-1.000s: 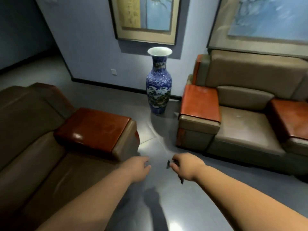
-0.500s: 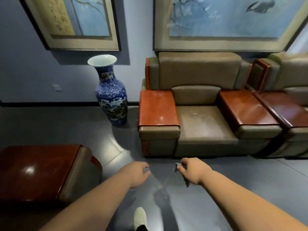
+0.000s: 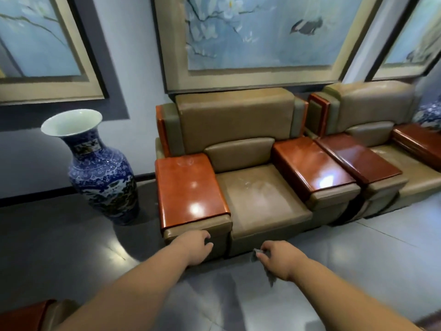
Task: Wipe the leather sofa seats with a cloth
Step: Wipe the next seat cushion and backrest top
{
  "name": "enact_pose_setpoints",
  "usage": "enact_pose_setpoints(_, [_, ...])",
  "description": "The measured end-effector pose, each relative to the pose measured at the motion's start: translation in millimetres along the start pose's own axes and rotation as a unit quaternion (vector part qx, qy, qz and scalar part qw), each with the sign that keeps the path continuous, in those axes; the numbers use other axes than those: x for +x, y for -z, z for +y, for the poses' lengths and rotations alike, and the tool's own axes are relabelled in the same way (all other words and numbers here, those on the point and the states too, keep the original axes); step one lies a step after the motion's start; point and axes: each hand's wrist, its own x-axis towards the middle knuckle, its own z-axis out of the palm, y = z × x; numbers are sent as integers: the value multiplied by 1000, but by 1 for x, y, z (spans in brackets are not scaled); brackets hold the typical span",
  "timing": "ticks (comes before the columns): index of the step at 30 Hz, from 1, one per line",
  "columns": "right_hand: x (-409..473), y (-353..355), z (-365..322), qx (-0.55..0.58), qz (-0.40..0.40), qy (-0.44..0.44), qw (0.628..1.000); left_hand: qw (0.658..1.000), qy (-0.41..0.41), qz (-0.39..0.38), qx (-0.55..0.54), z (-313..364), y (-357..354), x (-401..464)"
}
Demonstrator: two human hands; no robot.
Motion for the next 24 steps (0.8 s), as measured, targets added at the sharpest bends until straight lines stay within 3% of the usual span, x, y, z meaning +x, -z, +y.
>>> enact_pose_setpoints(10, [90,36,65,40,-51,-62,996,999,-38,-26,10,41,28,99])
enact_pose_setpoints(17, [183,114,101,12,-117,-8,993,1000,21,0,-18,76,77,181])
enact_pose_setpoints(24, [259,219,150,168,-113,-4,979,998,53,-1,-40,131,113,257])
